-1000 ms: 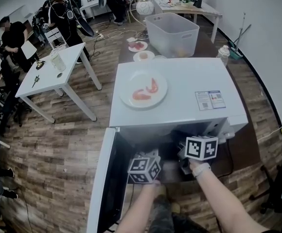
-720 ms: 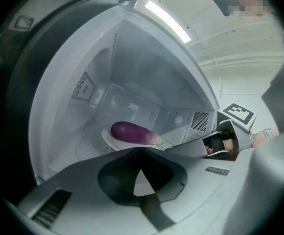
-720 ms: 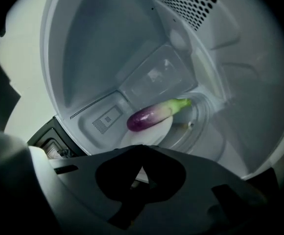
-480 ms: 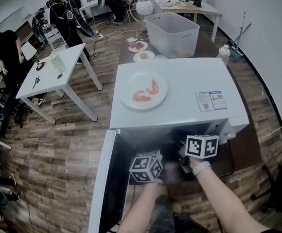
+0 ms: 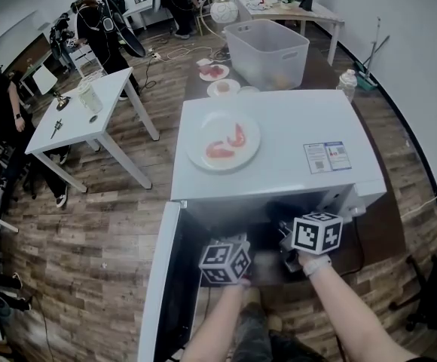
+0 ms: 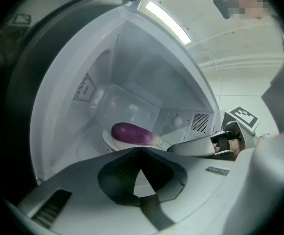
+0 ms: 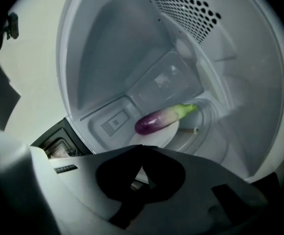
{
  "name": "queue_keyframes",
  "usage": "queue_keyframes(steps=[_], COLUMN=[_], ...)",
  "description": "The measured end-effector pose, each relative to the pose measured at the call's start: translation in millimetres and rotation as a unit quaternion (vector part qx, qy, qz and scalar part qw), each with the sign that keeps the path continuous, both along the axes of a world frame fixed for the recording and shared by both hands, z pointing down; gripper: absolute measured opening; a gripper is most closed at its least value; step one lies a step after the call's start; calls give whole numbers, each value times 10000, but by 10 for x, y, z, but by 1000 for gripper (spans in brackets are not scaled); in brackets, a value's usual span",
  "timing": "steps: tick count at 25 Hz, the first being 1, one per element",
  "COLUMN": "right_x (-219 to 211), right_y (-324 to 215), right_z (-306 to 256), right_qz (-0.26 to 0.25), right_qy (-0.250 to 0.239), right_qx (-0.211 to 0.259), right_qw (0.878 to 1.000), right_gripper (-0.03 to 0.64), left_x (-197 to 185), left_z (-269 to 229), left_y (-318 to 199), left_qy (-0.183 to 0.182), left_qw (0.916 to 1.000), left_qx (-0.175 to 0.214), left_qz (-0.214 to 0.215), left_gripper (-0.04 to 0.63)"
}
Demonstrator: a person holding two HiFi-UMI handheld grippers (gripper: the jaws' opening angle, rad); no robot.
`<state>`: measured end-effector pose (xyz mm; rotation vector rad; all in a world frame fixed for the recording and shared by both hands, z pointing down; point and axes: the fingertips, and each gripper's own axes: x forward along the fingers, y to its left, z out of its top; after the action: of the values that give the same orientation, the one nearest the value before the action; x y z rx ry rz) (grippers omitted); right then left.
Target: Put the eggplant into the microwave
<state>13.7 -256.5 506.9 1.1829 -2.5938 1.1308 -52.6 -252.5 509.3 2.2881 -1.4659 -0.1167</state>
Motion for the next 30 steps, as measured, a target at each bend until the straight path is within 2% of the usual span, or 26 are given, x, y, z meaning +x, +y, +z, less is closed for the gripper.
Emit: queue_keyframes(steps=[3, 4, 6, 8, 10, 13, 17, 21, 30], right_x=[8, -6, -51, -76, -77, -90, -118, -163, -165], right_y=[38, 55, 111, 175, 237, 344, 518, 701, 1016], right_z=[-73, -117, -203, -262, -291, -285, -225, -228, -254], right_qz=[55, 31, -109, -242, -336, -464, -651, -907, -897], right_qy=[-279, -452, -733, -833, -840, -925, -749, -603, -493], right_qx=[186, 258, 422, 588, 685, 668, 637, 805, 841], right_qw=[9994, 9986, 9964, 9945, 9935, 9924, 9930, 9908, 9912], right_gripper=[7, 60, 73, 72, 3, 2, 2, 2, 2], left_x=[-6, -7, -7, -8, -18, -42, -30, -6, 167], left_z=[-23, -32, -38, -37, -41, -45, -52, -72, -221], left_y=[37, 53, 93, 139, 186, 265, 379, 508, 842], left_qy=[30, 39, 53, 60, 75, 127, 141, 157, 89], left_qw=[10000, 10000, 10000, 10000, 9999, 9999, 9999, 9998, 9990], left_qx=[43, 58, 73, 71, 83, 79, 82, 117, 283], left_qz=[2, 6, 18, 17, -8, -54, -28, 23, 341], left_gripper=[2, 2, 2, 2, 2, 2, 2, 2, 2])
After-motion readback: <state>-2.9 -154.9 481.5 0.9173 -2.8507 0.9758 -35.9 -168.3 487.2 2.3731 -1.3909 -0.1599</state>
